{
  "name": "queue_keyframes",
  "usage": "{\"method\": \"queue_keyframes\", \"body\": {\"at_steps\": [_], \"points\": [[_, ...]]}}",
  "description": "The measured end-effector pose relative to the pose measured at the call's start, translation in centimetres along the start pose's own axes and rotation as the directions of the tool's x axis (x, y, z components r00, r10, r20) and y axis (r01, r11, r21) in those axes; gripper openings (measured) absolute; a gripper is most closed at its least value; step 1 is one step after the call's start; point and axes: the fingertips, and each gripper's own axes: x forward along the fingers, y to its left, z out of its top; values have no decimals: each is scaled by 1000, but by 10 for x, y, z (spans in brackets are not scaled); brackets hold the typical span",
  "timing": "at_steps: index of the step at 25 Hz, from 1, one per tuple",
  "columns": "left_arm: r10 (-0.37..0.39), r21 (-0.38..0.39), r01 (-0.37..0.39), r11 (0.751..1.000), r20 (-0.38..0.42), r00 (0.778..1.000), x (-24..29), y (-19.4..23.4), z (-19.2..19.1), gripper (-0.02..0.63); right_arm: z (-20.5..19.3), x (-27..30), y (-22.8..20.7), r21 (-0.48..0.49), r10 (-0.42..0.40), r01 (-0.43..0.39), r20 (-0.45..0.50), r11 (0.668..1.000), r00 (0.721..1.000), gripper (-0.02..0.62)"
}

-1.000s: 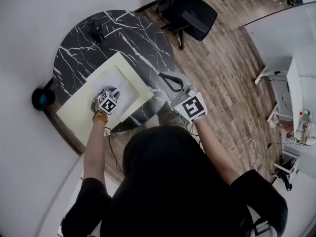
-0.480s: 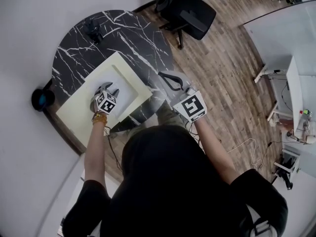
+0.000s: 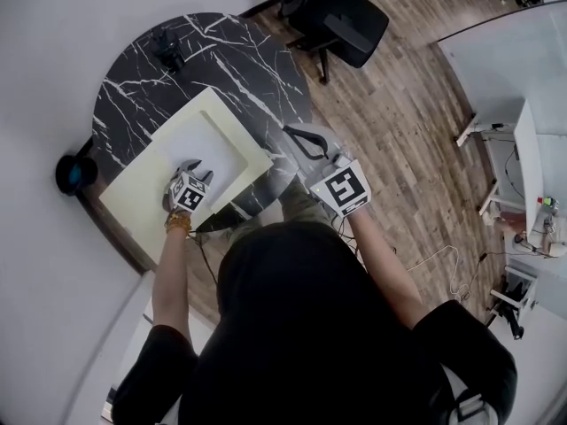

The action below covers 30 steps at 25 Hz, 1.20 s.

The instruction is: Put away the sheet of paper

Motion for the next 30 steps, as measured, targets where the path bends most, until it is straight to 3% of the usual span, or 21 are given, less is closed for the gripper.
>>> {"method": "queue_keyframes", "body": {"at_steps": [8,15,20,24,30], "points": [[-16,-21,17,1000,17,1000,17,3,21,199,7,2,7,-13,14,-14,-1,1000,1000,-2],[28,-25,-26,999,62,998,1,-3,27,199,13,8,18,-27,42,-41,10,999,999,0],[1,25,-2,1000,35,999,-8,-14,11,198,17,13,27,-40,63,-63,11,997,998,0],[-62,-30,62,998,17,998,4,-21,6,198,17,12,33,-53,76,-75,6,996,997,-2],[-40,-50,41,998,21,999,13,-20,15,195,18,9,34,-60,81,-80,10,995,997,-2]]}}
